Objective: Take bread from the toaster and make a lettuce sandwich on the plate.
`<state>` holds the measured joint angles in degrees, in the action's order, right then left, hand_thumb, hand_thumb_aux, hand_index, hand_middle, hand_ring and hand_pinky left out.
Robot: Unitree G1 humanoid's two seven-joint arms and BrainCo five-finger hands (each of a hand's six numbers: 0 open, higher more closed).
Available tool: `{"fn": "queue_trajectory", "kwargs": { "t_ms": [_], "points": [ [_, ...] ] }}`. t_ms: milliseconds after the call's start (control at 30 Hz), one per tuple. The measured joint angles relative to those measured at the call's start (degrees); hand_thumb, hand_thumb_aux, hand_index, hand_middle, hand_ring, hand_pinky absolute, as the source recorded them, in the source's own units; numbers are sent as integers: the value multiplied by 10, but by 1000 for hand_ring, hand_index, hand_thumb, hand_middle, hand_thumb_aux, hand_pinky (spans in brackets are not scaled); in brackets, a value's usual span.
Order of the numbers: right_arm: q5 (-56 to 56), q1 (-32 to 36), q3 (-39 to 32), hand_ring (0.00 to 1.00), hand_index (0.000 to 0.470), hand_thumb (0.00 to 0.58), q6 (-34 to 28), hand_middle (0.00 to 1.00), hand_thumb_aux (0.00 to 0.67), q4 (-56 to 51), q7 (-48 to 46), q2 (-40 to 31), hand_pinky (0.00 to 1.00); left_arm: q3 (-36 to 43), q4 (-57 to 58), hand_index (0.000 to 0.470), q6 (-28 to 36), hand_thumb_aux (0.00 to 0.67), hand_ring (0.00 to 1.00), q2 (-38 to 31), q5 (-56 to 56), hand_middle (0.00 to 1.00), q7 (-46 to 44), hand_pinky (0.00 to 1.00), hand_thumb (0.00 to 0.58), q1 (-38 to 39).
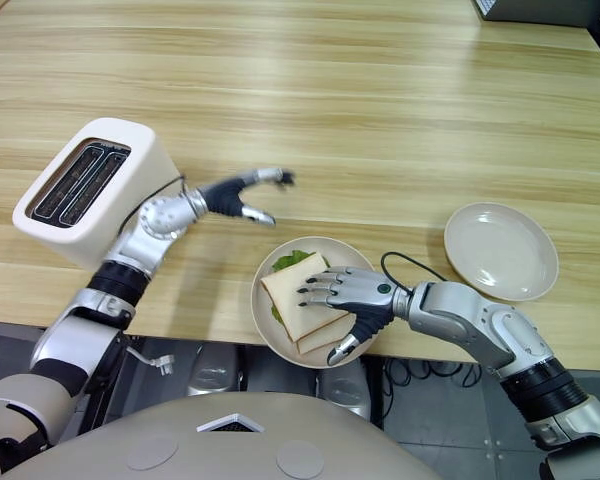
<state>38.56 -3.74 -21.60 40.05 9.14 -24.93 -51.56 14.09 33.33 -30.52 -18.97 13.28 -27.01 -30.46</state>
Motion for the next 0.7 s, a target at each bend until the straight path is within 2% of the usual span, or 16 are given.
{"fn": "queue_trajectory", "kwargs": {
  "t_ms": [167, 333, 500, 533, 567, 600, 633, 667, 700],
  "points": [
    [3, 8, 1, 0, 0, 0, 3, 0, 0, -1, 1, 1, 0, -58, -96, 0, 18, 0, 0, -31, -25, 0, 26, 0, 0, 14],
    [-5, 11, 19, 0, 0, 0, 3, 0, 0, 9, 6, 1, 0, -61, -170, 0, 47, 0, 0, -56, -28, 0, 13, 0, 0, 68],
    [-31, 13, 76, 0, 0, 0, 1, 0, 0, 32, 10, -14, 0, -61, -237, 0, 80, 0, 0, -97, -52, 0, -29, 0, 0, 118],
    [-41, 13, 86, 0, 305, 514, 1, 0, 444, 37, 9, -18, 0, -61, -250, 294, 88, 428, 1000, -103, -59, 1000, -42, 1000, 505, 130],
    [-53, 11, 93, 0, 460, 580, -1, 0, 670, 42, 6, -21, 0, -59, -262, 460, 94, 670, 1000, -111, -66, 1000, -55, 1000, 580, 142],
    [-69, 7, 100, 78, 460, 580, -1, 78, 670, 50, 3, -27, 78, -58, -280, 460, 100, 670, 1000, -122, -73, 1000, -69, 1000, 580, 159],
    [-86, 4, 105, 78, 460, 580, -1, 78, 670, 52, -4, -33, 78, -58, -295, 460, 109, 670, 1000, -133, -78, 1000, -84, 1000, 580, 174],
    [-109, -3, 115, 510, 460, 580, -2, 510, 670, 53, -12, -43, 510, -58, -317, 460, 121, 670, 1000, -148, -90, 1000, -105, 1000, 580, 197],
    [-118, -8, 120, 667, 460, 580, -2, 667, 670, 53, -16, -49, 667, -57, -326, 460, 126, 670, 1000, -155, -95, 1000, -114, 1000, 580, 207]
  ]
}}
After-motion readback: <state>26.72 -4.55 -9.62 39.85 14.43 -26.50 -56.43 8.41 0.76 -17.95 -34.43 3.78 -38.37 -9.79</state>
